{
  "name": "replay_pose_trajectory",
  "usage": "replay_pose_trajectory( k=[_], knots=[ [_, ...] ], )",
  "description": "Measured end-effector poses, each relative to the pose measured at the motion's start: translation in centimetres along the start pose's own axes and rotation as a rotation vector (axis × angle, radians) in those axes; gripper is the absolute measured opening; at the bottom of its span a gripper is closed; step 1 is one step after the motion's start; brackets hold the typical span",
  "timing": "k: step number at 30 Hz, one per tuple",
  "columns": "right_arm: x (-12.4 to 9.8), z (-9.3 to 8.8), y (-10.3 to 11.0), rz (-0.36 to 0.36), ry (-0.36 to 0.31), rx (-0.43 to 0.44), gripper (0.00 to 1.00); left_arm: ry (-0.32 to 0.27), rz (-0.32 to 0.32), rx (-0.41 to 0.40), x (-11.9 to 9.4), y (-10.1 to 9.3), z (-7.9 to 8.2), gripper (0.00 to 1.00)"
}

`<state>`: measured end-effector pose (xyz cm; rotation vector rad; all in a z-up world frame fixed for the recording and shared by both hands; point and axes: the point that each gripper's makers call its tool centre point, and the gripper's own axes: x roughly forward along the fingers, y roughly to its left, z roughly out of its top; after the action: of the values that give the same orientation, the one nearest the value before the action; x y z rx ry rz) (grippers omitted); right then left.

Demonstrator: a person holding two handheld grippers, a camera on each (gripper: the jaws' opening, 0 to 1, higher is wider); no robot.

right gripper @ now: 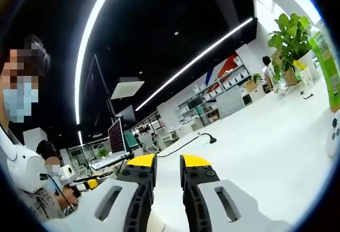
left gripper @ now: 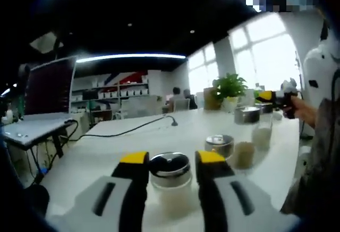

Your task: Rotate the seasoning bottle until the label or dispensing opening points toward the visible target arrow and the bottle remains upright within the marked orientation range

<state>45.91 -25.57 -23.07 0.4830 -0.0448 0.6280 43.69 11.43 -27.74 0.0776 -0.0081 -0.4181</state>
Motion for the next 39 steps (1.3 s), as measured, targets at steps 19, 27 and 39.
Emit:
replay_pose_trajectory(
  k=[19, 27, 39],
  knots=[
    [0.2, -0.2, 0.2, -0.014, 0.008, -0.007, 0.16, -0.044, -0.334, -0.059, 0.1, -1.1, 0.2, 0.31],
    [-0.1, -0.5, 0.2, -0.034, 0.018, -0.013, 0.16, -0.015, -0.498, -0.051, 0.3, -1.3, 0.1, 0.31],
    [0.2, -1.2, 0.9, -0.035, 0.030, -0.013, 0.16, -0.036, -0.544, 0.049, 0.4, -1.7, 0.0, 0.41]
  ],
)
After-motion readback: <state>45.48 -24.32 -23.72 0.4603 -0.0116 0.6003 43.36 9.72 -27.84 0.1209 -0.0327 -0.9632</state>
